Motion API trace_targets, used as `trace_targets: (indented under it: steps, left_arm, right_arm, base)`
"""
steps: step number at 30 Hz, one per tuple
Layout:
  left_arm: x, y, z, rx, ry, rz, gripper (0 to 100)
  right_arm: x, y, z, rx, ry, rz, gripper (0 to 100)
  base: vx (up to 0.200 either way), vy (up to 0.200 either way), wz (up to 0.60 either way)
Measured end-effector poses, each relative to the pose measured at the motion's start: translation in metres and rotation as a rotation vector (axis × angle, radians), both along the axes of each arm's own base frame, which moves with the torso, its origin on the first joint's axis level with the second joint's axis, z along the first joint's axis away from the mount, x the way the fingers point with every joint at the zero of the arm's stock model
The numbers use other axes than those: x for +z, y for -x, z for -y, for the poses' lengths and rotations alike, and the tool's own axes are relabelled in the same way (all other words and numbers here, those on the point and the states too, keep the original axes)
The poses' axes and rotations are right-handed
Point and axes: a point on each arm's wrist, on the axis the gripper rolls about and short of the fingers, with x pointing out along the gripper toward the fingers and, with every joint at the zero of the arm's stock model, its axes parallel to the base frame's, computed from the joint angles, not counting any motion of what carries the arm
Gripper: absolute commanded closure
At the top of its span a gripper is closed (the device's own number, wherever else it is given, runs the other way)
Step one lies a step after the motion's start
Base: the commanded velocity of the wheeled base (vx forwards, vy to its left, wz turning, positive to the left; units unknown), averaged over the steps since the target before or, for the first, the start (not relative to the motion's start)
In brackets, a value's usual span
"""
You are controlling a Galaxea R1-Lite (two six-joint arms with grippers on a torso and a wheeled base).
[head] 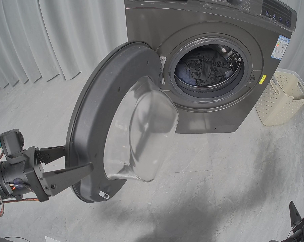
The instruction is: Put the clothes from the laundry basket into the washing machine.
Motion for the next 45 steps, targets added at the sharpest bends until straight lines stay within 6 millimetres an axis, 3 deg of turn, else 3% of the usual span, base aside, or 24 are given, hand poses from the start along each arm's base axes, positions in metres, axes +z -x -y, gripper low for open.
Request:
trace_targets:
  steps: [11,21,26,34,45]
  left_arm:
    - [0.012,0.005,-0.008,0.072,0.042,0.059,0]
    - [0.029,-0.008,-0.036,0.296,0.064,0.115,0]
    - [0.026,-0.017,-0.038,0.326,0.049,0.094,0]
    - [0.018,-0.044,-0.026,0.329,0.002,0.044,0]
    - [0.020,-0.071,0.018,0.259,-0.031,0.028,0]
  right_arm:
    - [0.000,0.000,0.000,0.000,0.000,0.000,0]
    - [0.000,0.000,0.000,0.000,0.000,0.000,0]
    - [0.000,0.000,0.000,0.000,0.000,0.000,0]
    - [0.000,0.000,0.000,0.000,0.000,0.000,0]
    - [0.000,0.000,0.000,0.000,0.000,0.000,0]
  base:
    - [0.000,0.000,0.00]
    - [0.000,0.000,0.00]
    - [0.000,0.000,0.00]
    - [0.000,0.000,0.00]
    - [0.000,0.000,0.00]
